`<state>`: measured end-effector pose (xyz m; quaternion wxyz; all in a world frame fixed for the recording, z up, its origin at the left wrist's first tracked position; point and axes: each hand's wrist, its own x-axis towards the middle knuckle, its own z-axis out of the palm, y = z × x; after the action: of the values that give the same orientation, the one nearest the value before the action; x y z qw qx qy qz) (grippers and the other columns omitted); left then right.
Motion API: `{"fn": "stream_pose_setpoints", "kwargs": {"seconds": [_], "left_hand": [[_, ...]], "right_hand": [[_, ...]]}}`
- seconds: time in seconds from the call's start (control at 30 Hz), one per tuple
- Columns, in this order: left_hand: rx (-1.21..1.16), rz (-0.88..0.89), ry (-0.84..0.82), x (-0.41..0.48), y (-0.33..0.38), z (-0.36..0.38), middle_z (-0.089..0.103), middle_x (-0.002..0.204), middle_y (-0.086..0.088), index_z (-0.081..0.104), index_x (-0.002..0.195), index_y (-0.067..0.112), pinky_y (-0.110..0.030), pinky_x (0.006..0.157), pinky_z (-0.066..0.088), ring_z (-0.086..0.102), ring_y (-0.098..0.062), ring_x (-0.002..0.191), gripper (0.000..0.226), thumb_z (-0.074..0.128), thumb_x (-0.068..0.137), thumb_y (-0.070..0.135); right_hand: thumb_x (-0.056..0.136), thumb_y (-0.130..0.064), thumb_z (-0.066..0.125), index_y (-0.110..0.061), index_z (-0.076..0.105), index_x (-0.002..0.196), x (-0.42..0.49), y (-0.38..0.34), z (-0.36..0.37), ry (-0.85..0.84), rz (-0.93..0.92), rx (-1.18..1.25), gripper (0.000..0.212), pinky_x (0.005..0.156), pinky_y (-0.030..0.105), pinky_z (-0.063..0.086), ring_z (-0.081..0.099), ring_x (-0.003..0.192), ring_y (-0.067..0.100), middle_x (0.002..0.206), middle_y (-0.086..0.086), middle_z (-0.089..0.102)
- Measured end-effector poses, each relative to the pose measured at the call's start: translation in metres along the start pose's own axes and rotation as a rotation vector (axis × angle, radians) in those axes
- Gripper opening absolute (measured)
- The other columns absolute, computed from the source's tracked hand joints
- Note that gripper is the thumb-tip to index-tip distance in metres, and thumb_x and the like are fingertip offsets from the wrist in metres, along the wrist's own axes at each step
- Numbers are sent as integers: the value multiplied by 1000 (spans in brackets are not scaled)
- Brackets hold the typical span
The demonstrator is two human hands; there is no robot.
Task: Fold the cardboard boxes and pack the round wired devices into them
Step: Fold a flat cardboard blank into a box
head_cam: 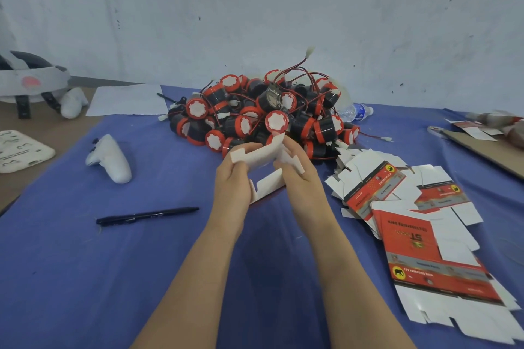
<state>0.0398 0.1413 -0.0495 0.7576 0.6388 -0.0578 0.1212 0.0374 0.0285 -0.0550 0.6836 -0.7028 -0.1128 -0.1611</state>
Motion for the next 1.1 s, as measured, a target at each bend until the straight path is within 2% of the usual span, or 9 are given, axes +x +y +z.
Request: {"fn": "stream_pose_setpoints", "kwargs": {"seconds": [0.2, 0.37, 0.47, 0.57, 0.63, 0.73, 0.8, 0.97, 1.1], "left_hand": [[110, 10, -70, -2, 2, 0, 62, 104, 27, 65, 103, 39, -8, 67, 46, 56, 0, 96, 48, 35, 98, 3], [197, 15, -80, -5, 3, 5, 63, 120, 10, 67, 112, 25, -43, 97, 47, 52, -38, 110, 45, 33, 97, -1], [214, 14, -108, -7, 2, 6, 62, 112, 14, 68, 105, 28, -31, 95, 47, 60, -7, 97, 47, 33, 96, -3], [167, -12, -161, -5, 4, 2, 65, 92, 11, 68, 90, 39, -21, 71, 52, 59, -6, 76, 52, 37, 96, -1], [95, -58, -188, -3, 6, 1, 67, 88, 25, 68, 85, 45, -8, 55, 45, 60, 7, 77, 46, 45, 95, 6], [14, -139, -224, -2, 7, 0, 66, 89, 34, 69, 97, 44, -1, 53, 42, 56, 22, 81, 26, 53, 92, 25], [-17, -154, -226, -2, 5, 0, 64, 97, 32, 67, 107, 42, -2, 53, 42, 55, 22, 84, 21, 53, 93, 35], [113, -90, -214, -2, 2, -1, 57, 125, 5, 59, 111, 47, -4, 50, 41, 55, -4, 93, 41, 49, 94, 12], [123, -108, -212, -2, 1, -4, 50, 132, 0, 52, 117, 49, -3, 49, 41, 55, -7, 98, 47, 48, 92, 9]], "right_hand": [[99, -22, 50, -36, 63, 94, -1, 2, 2, 75, 0, -66, 20, 82, 19, 45, 56, 96, 4, 110, 0, 60], [92, -49, 54, -23, 62, 81, 0, 2, 8, 149, 68, 30, 30, 69, 12, 46, 56, 75, -4, 78, -14, 61], [93, -39, 56, -24, 64, 77, 1, 4, 8, 218, 128, 66, 24, 72, 18, 45, 58, 83, 3, 80, -16, 63], [93, -19, 50, -36, 69, 80, 2, 4, 7, 223, 145, 96, 28, 88, 27, 45, 55, 110, 11, 111, -12, 65], [93, -17, 48, -39, 70, 86, 3, 3, 6, 209, 173, 109, 31, 101, 32, 42, 51, 121, 11, 128, -7, 59], [92, -19, 50, -45, 73, 83, 3, 5, 4, 194, 201, 137, 36, 103, 33, 40, 51, 123, 13, 127, -6, 61], [91, -22, 50, -49, 73, 84, 3, 6, 3, 177, 203, 134, 35, 103, 32, 40, 52, 122, 11, 124, -9, 63], [91, -19, 51, -40, 72, 92, 5, 13, 1, 151, 229, 191, 30, 105, 33, 39, 50, 125, 11, 123, -10, 63], [82, -41, 66, -35, 77, 91, 8, 10, -1, 158, 379, 354, 16, 104, 36, 42, 54, 119, 15, 116, -8, 68]]}}
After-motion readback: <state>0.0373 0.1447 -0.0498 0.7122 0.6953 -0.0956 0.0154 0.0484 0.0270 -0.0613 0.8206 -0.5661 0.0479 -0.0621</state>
